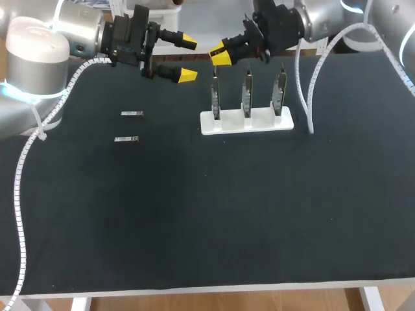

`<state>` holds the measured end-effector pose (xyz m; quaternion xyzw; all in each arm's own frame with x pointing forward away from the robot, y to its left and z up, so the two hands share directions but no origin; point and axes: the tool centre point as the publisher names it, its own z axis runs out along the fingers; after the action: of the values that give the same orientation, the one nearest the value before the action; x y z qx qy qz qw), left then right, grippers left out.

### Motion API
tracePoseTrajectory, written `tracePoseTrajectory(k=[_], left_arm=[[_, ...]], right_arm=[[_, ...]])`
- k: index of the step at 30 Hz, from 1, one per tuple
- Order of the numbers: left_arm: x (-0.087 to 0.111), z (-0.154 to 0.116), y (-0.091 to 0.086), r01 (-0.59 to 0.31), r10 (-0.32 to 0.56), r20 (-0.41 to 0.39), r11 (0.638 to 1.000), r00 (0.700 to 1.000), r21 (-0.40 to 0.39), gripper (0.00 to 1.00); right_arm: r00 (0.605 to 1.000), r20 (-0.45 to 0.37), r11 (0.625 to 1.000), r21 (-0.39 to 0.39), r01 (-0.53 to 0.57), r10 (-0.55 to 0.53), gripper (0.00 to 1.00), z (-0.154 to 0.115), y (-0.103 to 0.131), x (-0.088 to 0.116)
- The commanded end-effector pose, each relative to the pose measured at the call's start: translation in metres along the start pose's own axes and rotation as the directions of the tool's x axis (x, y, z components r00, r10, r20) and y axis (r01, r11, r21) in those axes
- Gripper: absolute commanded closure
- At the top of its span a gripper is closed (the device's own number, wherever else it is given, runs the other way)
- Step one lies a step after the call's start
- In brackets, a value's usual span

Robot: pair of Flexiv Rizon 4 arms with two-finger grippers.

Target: Pick up the optical module with the left hand, and insert it into the network port with the right hand.

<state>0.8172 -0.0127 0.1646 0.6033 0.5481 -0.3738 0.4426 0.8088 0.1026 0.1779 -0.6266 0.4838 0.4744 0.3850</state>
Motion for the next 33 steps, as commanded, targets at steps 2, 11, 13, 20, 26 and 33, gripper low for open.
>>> tracePoseTrajectory(k=[2,11,13,20,26,33], left_arm=[[0.000,0.000,-0.001,-0.003,0.003,0.001,1.000,1.000,-0.005,0.00],[0.000,0.000,-0.001,-0.003,0.003,0.001,1.000,1.000,-0.005,0.00],[0.000,0.000,-0.001,-0.003,0.003,0.001,1.000,1.000,-0.005,0.00],[0.000,0.000,-0.001,-0.003,0.003,0.001,1.000,1.000,-0.005,0.00],[0.000,0.000,-0.001,-0.003,0.003,0.001,1.000,1.000,-0.005,0.00],[0.000,0.000,-0.001,-0.003,0.003,0.001,1.000,1.000,-0.005,0.00]], right_arm=[[1.000,-0.001,0.999,-0.051,0.004,-0.004,1.00,-0.002,-0.011,-0.002],[1.000,-0.004,0.998,-0.062,-0.022,0.022,1.00,0.003,-0.012,0.007],[1.000,-0.005,0.998,-0.063,-0.025,0.024,1.00,0.004,-0.012,0.007],[1.000,-0.008,0.998,-0.064,-0.028,0.027,1.00,0.003,-0.013,0.008],[1.000,-0.008,0.997,-0.070,-0.030,0.029,1.00,0.004,-0.015,0.007],[0.999,-0.009,0.997,-0.076,-0.035,0.034,1.00,0.005,-0.016,0.011]])
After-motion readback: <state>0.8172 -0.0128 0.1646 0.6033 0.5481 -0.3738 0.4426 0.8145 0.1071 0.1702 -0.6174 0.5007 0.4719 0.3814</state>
